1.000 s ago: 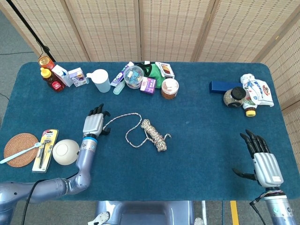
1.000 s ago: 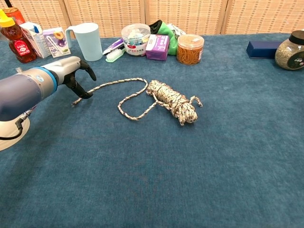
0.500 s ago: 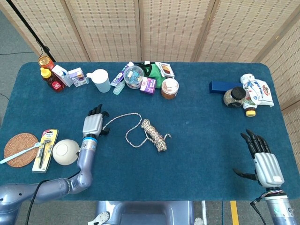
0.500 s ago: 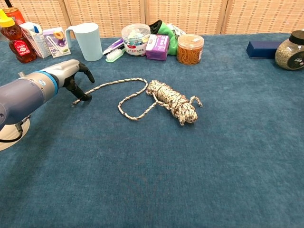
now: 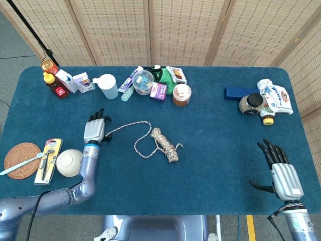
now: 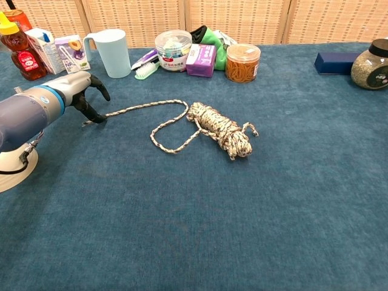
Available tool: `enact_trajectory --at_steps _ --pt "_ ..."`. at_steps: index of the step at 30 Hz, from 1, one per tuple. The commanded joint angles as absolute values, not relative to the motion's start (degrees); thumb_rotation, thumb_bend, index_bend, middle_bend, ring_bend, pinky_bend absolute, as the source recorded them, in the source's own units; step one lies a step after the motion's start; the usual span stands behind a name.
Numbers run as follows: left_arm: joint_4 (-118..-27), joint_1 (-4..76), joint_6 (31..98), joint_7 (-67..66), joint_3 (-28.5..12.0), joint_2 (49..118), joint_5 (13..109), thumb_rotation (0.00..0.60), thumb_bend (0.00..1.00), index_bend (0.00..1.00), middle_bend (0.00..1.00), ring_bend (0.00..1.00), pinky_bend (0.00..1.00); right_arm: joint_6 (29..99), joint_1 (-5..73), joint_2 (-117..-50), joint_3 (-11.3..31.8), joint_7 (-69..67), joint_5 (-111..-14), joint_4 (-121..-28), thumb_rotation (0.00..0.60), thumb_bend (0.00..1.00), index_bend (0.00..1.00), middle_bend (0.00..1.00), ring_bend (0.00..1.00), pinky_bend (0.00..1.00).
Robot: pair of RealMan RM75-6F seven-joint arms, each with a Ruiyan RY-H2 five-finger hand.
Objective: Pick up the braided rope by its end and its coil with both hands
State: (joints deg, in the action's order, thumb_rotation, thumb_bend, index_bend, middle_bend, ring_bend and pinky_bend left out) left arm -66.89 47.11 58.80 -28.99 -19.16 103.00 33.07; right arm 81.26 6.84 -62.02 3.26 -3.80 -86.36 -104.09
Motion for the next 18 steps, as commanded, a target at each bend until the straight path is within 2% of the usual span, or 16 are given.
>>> enact_trajectory --at_steps 1,10,15,18 --pt "-65.8 46.8 58.0 -28.7 -19.2 102.6 33.2 0.600 0.31 0.31 0.00 0.00 0.07 81.3 6.9 -61.9 3.3 -3.9 -86.4 -104.2 0.600 0.00 0.00 0.00 0.00 0.00" --pt "-65.4 46.1 56.5 -27.4 -19.4 101.8 34.4 0.600 0.31 0.32 0.00 0.00 0.07 81.1 7.0 -62.1 3.2 -3.6 -86.4 -104.2 0.600 0.00 0.00 0.00 0.00 0.00" --pt "-67.5 46.3 57.0 -28.3 -19.7 101.5 34.2 0.600 0.31 0.41 0.00 0.00 0.07 81.2 7.0 -62.2 3.2 -3.5 -86.5 -104.2 0.600 0.00 0.00 0.00 0.00 0.00" --pt "-68.3 46.8 57.7 -30.5 -20.0 101.6 32.4 0.600 0.31 0.41 0.00 0.00 0.07 81.1 6.9 -62.1 3.1 -3.7 -86.4 -104.1 0.600 0.00 0.00 0.00 0.00 0.00"
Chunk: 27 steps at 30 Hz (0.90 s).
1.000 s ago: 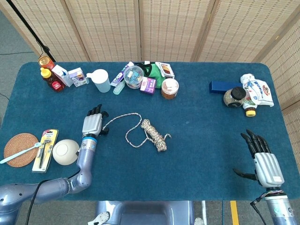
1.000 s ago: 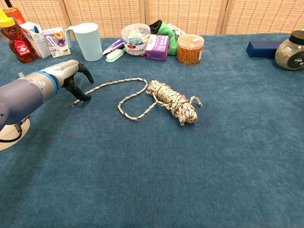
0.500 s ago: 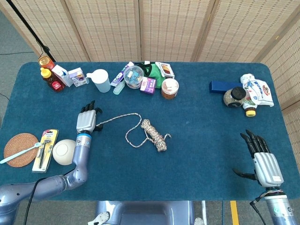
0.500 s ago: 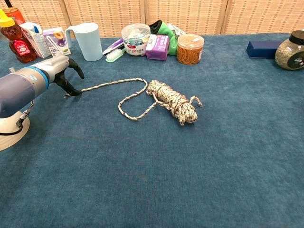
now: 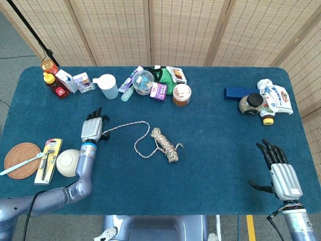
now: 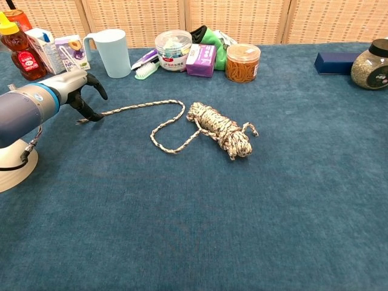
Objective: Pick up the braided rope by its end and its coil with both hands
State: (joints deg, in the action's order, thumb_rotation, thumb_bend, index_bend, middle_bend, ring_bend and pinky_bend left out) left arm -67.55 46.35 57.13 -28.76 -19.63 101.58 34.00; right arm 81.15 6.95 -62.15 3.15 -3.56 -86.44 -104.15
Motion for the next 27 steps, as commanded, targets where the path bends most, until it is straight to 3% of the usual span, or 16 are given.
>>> enact_trajectory --at_steps 1,7,27 --pt "-68.5 47.0 57.9 -31.4 -20.2 101.6 31.3 0.600 0.31 0.41 0.00 0.00 0.07 81.1 7.0 -62.1 3.2 -3.7 -86.4 -104.1 0.600 0.00 0.00 0.00 0.00 0.00" --pt "-69.5 48.5 58.8 -36.3 -21.8 102.1 24.7 0.600 0.31 0.46 0.00 0.00 0.07 81.2 6.9 -62.0 3.2 -3.9 -86.5 -104.1 0.600 0.00 0.00 0.00 0.00 0.00" --pt "-68.6 48.9 59.1 -36.0 -22.0 102.5 24.6 0.600 0.34 0.47 0.00 0.00 0.07 81.0 7.0 -62.1 3.1 -3.8 -86.4 -104.1 0.600 0.00 0.00 0.00 0.00 0.00"
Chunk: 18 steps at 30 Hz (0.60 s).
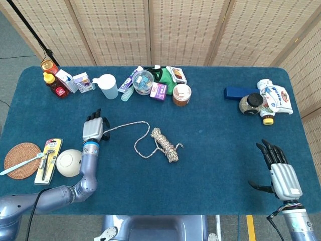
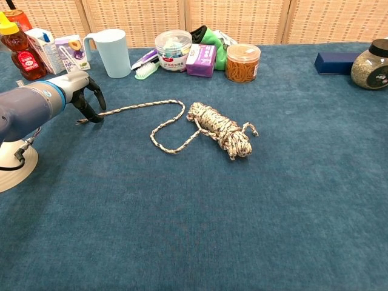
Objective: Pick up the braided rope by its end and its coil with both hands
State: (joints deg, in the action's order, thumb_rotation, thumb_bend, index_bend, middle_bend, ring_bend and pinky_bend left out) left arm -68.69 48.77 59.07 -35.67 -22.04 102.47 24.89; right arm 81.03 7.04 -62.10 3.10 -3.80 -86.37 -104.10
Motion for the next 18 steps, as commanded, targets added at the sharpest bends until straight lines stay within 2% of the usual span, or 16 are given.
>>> enact_trajectory --at_steps 1,6,18 --pt "-68.4 49.1 59.2 -36.2 -22.1 102.6 24.4 0.600 0.35 0.47 0.00 0.00 0.07 81.1 7.0 -62.1 3.1 -3.8 -86.4 -104.1 0.600 0.00 0.00 0.00 0.00 0.00" --pt "-68.1 49.3 59.3 -36.6 -22.2 103.0 24.0 0.600 0.39 0.47 0.00 0.00 0.07 81.1 7.0 -62.1 3.2 -3.9 -86.2 -104.0 0.600 0.00 0.00 0.00 0.00 0.00" --pt "-67.4 49.6 59.4 -36.6 -22.3 103.7 24.1 0.600 0.39 0.48 0.00 0.00 0.07 81.2 7.0 -62.0 3.3 -4.2 -86.2 -104.0 0.600 0.00 0.00 0.00 0.00 0.00"
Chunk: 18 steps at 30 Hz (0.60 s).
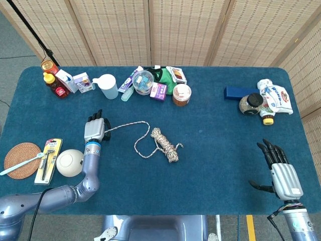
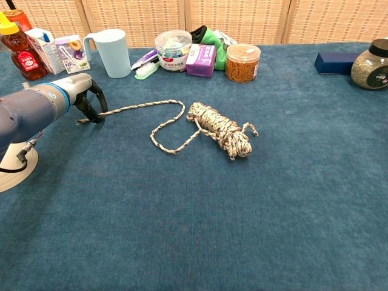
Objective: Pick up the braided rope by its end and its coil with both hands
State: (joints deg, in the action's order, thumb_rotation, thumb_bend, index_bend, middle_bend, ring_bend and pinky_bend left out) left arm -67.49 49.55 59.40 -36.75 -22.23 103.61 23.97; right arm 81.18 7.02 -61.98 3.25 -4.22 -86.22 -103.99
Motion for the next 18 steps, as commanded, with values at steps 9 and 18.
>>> enact_trajectory --at_steps 9,18 --pt "-66.8 49.6 59.5 -36.7 -22.2 104.1 24.5 0.600 0.40 0.49 0.00 0.00 0.07 81.0 7.1 -62.0 3.2 -4.3 -86.2 -104.0 0.600 0.00 0.00 0.00 0.00 0.00" --pt "-65.8 49.7 59.6 -36.9 -22.1 104.8 24.9 0.600 0.41 0.50 0.00 0.00 0.07 81.1 7.1 -62.0 3.3 -4.5 -86.1 -103.9 0.600 0.00 0.00 0.00 0.00 0.00"
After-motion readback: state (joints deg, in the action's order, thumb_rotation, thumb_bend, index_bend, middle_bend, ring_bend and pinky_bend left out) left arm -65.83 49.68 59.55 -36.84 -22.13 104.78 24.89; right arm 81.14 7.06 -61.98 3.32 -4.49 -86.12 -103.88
